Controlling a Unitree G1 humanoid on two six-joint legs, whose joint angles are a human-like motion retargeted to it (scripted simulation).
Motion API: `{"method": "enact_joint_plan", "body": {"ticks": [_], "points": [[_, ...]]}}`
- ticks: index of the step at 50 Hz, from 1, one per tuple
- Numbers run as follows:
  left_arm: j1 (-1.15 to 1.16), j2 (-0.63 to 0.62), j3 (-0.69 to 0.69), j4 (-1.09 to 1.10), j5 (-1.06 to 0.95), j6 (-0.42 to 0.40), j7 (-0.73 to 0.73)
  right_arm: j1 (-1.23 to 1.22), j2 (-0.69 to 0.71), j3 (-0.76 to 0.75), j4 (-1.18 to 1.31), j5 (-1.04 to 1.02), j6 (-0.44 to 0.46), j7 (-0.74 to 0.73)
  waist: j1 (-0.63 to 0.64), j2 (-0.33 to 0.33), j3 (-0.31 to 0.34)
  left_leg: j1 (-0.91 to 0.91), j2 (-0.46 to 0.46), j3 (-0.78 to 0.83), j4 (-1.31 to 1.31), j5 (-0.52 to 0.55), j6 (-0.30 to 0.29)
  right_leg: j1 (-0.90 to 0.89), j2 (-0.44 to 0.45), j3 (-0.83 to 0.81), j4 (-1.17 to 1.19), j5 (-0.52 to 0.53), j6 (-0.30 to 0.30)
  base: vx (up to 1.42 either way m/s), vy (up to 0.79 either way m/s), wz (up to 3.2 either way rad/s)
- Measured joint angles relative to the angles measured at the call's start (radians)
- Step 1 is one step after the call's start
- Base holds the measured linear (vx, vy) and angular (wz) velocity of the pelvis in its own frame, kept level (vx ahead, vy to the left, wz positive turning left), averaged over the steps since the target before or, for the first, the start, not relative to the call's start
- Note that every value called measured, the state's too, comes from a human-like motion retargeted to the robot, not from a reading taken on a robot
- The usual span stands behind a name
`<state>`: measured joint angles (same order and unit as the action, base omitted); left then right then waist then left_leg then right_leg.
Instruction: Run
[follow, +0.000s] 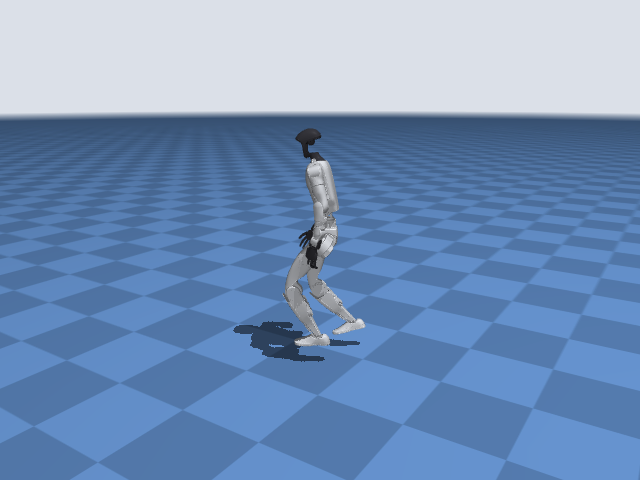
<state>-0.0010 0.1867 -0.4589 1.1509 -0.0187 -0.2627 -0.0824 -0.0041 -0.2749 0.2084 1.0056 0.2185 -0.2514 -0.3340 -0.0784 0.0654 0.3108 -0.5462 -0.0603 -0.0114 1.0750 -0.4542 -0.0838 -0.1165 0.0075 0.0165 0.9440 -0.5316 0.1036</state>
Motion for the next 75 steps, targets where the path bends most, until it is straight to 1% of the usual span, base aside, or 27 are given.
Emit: {"method": "enact_joint_plan", "body": {"ticks": [4,6,8,10,13,17,22,25,30,33,38,42,48,50,52,55,58,61,62,63,65,68,70,72,75], "points": [[0.004,0.009,-0.020,0.012,0.009,0.009,0.000,0.004,0.008,0.023,0.044,-0.008,0.008,0.014,-0.026,-0.033,-0.005,0.018,-0.071,-0.007,-0.047,0.011,0.026,-0.012,-0.030,0.019,0.106,0.059,0.036,0.21,0.09,0.50],[0.000,0.015,-0.025,0.022,0.019,0.011,0.014,0.002,0.019,0.038,0.064,-0.007,0.011,0.022,-0.039,-0.053,-0.004,0.016,-0.096,-0.002,-0.016,-0.020,0.053,-0.034,-0.042,0.030,0.203,0.094,0.051,0.21,0.07,0.37],[-0.014,0.022,-0.022,0.037,0.030,0.015,0.035,-0.009,0.034,0.052,0.083,-0.006,0.015,0.031,-0.047,-0.073,-0.001,0.010,-0.114,0.005,0.019,-0.056,0.080,-0.069,-0.057,0.034,0.310,0.160,0.064,0.21,0.04,0.26],[-0.032,0.030,-0.015,0.053,0.041,0.018,0.061,-0.024,0.050,0.066,0.096,-0.006,0.019,0.041,-0.053,-0.086,0.000,0.001,-0.123,0.007,0.047,-0.075,0.093,-0.117,-0.068,0.033,0.404,0.220,0.068,0.20,0.02,0.19],[-0.056,0.039,0.006,0.073,0.037,0.027,0.094,-0.046,0.069,0.085,0.098,0.007,0.020,0.060,-0.057,-0.091,-0.002,-0.005,-0.126,-0.004,0.058,-0.082,0.091,-0.194,-0.073,0.023,0.474,0.247,0.049,0.19,0.00,0.17],[-0.078,0.047,0.036,0.087,0.019,0.035,0.125,-0.069,0.078,0.108,0.070,0.039,0.016,0.087,-0.068,-0.081,-0.007,0.010,-0.115,-0.040,0.036,-0.058,0.066,-0.281,-0.056,0.015,0.437,0.209,0.026,0.17,-0.02,0.26],[-0.089,0.051,0.062,0.094,0.005,0.038,0.146,-0.096,0.072,0.127,0.032,0.073,0.006,0.105,-0.082,-0.052,-0.010,0.047,-0.080,-0.091,0.010,-0.039,0.037,-0.325,0.012,0.036,0.247,0.136,0.016,0.14,-0.04,0.27],[-0.092,0.050,0.066,0.095,0.006,0.037,0.146,-0.113,0.067,0.130,0.028,0.087,0.005,0.108,-0.077,-0.032,-0.007,0.078,-0.059,-0.115,0.011,-0.051,0.021,-0.303,0.049,0.050,0.147,0.114,0.007,0.14,-0.05,0.16],[-0.096,0.033,0.063,0.088,-0.004,0.038,0.128,-0.137,0.068,0.118,0.062,0.102,0.021,0.108,-0.054,-0.007,0.006,0.153,-0.041,-0.129,0.004,-0.067,-0.004,-0.211,0.054,0.029,0.082,0.092,-0.012,0.14,-0.07,0.09],[-0.090,0.013,0.056,0.072,-0.017,0.039,0.106,-0.141,0.068,0.111,0.086,0.119,0.035,0.118,-0.042,0.007,0.005,0.194,-0.041,-0.136,-0.024,-0.028,-0.026,-0.162,0.045,0.017,0.044,0.114,-0.008,0.13,-0.06,0.06],[-0.070,-0.009,0.037,0.042,-0.036,0.039,0.060,-0.138,0.067,0.113,0.117,0.146,0.049,0.147,-0.040,0.021,-0.004,0.240,-0.025,-0.109,-0.063,0.086,-0.045,-0.099,0.029,0.006,0.001,0.192,0.019,0.10,-0.03,0.13],[-0.059,-0.018,0.022,0.033,-0.047,0.042,0.032,-0.135,0.063,0.121,0.135,0.157,0.056,0.172,-0.040,0.030,-0.006,0.268,-0.015,-0.088,-0.062,0.106,-0.041,-0.061,0.025,0.005,-0.005,0.205,0.028,0.07,-0.01,0.07],[-0.057,-0.036,0.014,0.052,-0.055,0.051,-0.006,-0.144,0.057,0.119,0.142,0.178,0.066,0.200,-0.041,0.038,-0.005,0.279,-0.006,-0.058,-0.035,0.082,-0.036,-0.041,0.024,0.017,0.010,0.173,0.012,0.04,0.00,-0.03],[-0.052,-0.041,0.015,0.061,-0.061,0.059,-0.024,-0.143,0.056,0.124,0.135,0.179,0.070,0.214,-0.046,0.036,-0.011,0.275,-0.001,-0.046,-0.020,0.098,-0.031,-0.045,0.025,0.020,0.032,0.200,0.019,0.00,0.00,0.00],[-0.044,-0.043,0.015,0.065,-0.066,0.067,-0.044,-0.138,0.054,0.134,0.122,0.172,0.075,0.229,-0.055,0.030,-0.016,0.271,0.002,-0.034,-0.005,0.110,-0.021,-0.056,0.029,0.029,0.061,0.247,0.040,0.00,0.00,0.00],[-0.036,-0.039,0.012,0.070,-0.079,0.086,-0.065,-0.130,0.047,0.146,0.093,0.167,0.077,0.254,-0.066,0.020,-0.022,0.265,0.003,-0.023,0.011,0.099,0.006,-0.075,0.033,0.038,0.099,0.264,0.050,0.00,0.00,0.00],[-0.039,-0.029,0.009,0.080,-0.087,0.100,-0.072,-0.132,0.041,0.147,0.060,0.164,0.076,0.273,-0.074,0.009,-0.025,0.264,-0.006,-0.021,0.043,0.024,0.037,-0.092,0.036,0.058,0.149,0.201,0.032,0.02,0.02,-0.13],[-0.067,-0.022,0.011,0.104,-0.085,0.107,-0.059,-0.152,0.037,0.122,0.058,0.164,0.087,0.274,-0.081,-0.005,-0.014,0.264,-0.007,-0.006,0.082,-0.101,0.079,-0.102,0.032,0.068,0.211,0.109,0.009,0.02,0.01,-0.13],[-0.081,-0.023,0.016,0.116,-0.085,0.108,-0.050,-0.161,0.039,0.107,0.064,0.170,0.093,0.272,-0.082,-0.009,-0.009,0.264,-0.008,0.000,0.083,-0.126,0.086,-0.106,0.029,0.070,0.223,0.095,0.004,0.00,0.00,0.00],[-0.094,-0.026,0.026,0.130,-0.090,0.110,-0.042,-0.171,0.042,0.091,0.075,0.179,0.101,0.269,-0.080,-0.009,-0.005,0.266,-0.012,0.000,0.071,-0.126,0.085,-0.111,0.024,0.070,0.223,0.099,0.000,0.00,0.00,0.00],[-0.103,-0.030,0.050,0.145,-0.112,0.110,-0.027,-0.170,0.047,0.071,0.094,0.195,0.111,0.262,-0.079,-0.008,-0.009,0.270,-0.020,-0.010,0.042,-0.074,0.062,-0.118,0.023,0.065,0.209,0.172,0.009,0.00,0.00,0.00],[-0.086,-0.037,0.079,0.141,-0.150,0.115,-0.030,-0.148,0.058,0.064,0.101,0.221,0.117,0.255,-0.088,-0.003,-0.025,0.253,-0.015,-0.021,0.016,0.098,-0.001,-0.146,0.036,0.063,0.173,0.314,0.052,0.00,0.00,0.00],[-0.073,-0.037,0.092,0.131,-0.170,0.117,-0.040,-0.133,0.062,0.068,0.097,0.234,0.119,0.255,-0.091,0.002,-0.034,0.226,-0.015,-0.037,0.021,0.183,-0.041,-0.175,0.046,0.057,0.158,0.372,0.072,0.00,0.00,0.00],[-0.064,-0.029,0.095,0.121,-0.179,0.121,-0.050,-0.121,0.062,0.071,0.087,0.243,0.118,0.263,-0.089,0.005,-0.039,0.198,-0.013,-0.054,0.038,0.225,-0.067,-0.199,0.059,0.051,0.141,0.389,0.081,0.00,0.00,0.00],[-0.055,-0.014,0.096,0.106,-0.183,0.128,-0.062,-0.110,0.056,0.076,0.070,0.240,0.115,0.270,-0.081,0.007,-0.049,0.171,0.004,-0.064,0.056,0.228,-0.065,-0.212,0.073,0.042,0.100,0.370,0.067,0.00,0.00,0.00]]}}
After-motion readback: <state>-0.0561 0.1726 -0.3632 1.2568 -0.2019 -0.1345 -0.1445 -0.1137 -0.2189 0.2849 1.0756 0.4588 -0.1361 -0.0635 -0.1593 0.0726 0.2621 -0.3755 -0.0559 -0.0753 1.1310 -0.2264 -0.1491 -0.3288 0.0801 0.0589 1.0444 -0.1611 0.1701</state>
